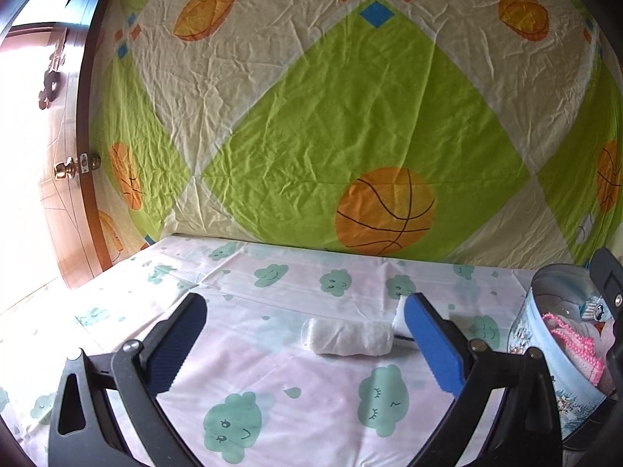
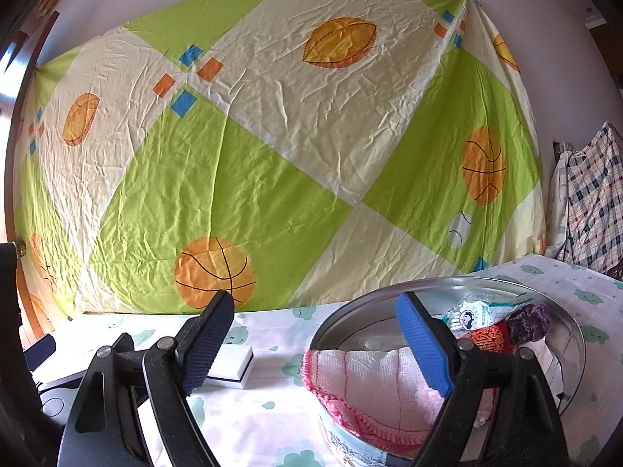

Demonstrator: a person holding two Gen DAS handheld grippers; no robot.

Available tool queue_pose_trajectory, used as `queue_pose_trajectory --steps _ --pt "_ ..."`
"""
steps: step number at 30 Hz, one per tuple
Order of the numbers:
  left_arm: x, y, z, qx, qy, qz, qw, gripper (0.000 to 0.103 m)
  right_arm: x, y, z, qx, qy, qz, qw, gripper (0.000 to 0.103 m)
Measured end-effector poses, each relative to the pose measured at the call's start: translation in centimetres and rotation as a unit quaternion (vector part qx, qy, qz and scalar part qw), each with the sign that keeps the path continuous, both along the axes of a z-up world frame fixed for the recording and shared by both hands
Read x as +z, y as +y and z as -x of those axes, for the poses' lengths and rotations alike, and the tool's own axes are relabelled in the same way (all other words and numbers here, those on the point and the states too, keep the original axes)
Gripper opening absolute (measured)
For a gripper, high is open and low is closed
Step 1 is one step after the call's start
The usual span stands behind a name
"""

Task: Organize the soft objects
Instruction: 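Move both open tools from the tin toward the white towel roll and sponge, then grasp the white-and-black sponge with the right tool while the left grasps the rolled white towel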

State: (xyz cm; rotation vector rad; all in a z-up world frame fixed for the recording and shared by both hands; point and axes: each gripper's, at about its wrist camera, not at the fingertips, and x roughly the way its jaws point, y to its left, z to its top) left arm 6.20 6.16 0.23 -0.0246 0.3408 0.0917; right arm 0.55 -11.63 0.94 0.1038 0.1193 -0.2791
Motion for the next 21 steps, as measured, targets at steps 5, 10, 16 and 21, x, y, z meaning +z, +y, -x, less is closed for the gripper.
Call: queue_pose_trajectory --steps 5,10,16,21 --pt "-0.1 1.2 -0.6 0.012 0.003 -0.005 0.9999 0.103 -0.3 1.1 -1.9 0.012 0.022 0.005 1.000 0.087" --pt "-0.3 2.7 -1.6 0.028 0.015 0.000 0.9995 0.103 -0.6 2.1 -3.9 0.024 0.043 0.000 0.999 0.087" --pt "-0.6 4.2 -3.0 0.050 0.025 -0.004 0.9984 0.103 -1.1 3.7 -6.6 0.039 0.074 -0.004 0.997 0.087" --pt "-1.0 6.0 -4.3 0.067 0.045 0.009 0.9967 0.103 -1.5 5.1 -8.6 0.053 0.093 0.004 0.994 0.087"
